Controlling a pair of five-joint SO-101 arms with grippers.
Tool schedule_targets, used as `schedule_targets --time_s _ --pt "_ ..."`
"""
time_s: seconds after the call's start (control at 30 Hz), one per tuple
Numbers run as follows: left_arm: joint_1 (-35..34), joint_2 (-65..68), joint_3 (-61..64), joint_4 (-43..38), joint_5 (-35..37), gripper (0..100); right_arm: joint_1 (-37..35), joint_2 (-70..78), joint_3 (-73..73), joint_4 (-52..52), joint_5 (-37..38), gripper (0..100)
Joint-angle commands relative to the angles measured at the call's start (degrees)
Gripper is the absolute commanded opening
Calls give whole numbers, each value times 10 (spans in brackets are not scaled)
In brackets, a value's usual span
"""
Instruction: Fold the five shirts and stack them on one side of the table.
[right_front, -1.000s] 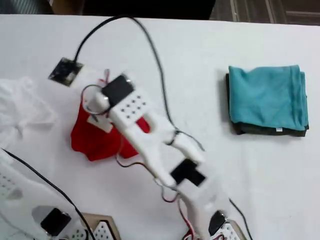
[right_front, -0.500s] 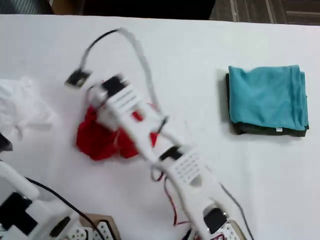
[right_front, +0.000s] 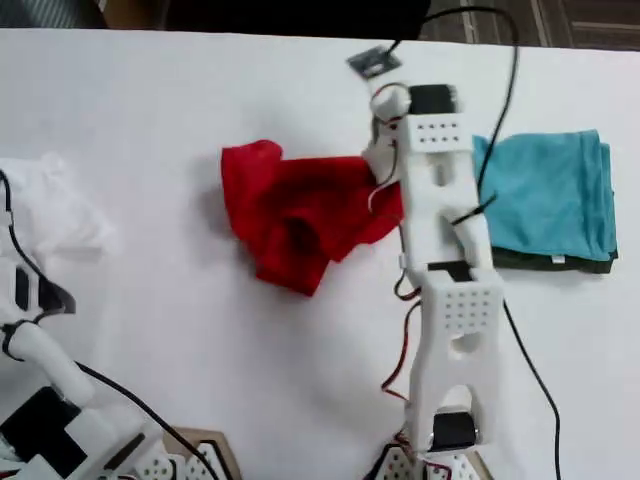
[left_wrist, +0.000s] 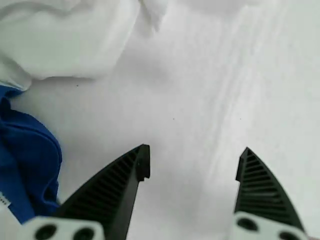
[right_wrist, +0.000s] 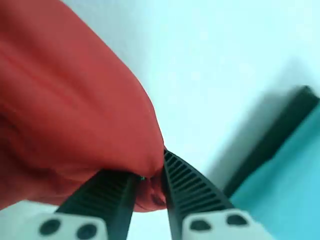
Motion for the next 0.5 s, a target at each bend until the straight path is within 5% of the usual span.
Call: schedule_targets --time_s 0.0,0.17,0.37,0.47 --pt "7 -33 0 -18 2 290 4 -80 -16 6 7 21" --pt "6 -33 2 -21 2 290 -27 -138 -22 6 11 49" --pt "6 -33 2 -20 2 290 -80 -210 -15 15 11 325" --pt "6 -33 2 -22 2 290 -110 -226 -15 15 8 353"
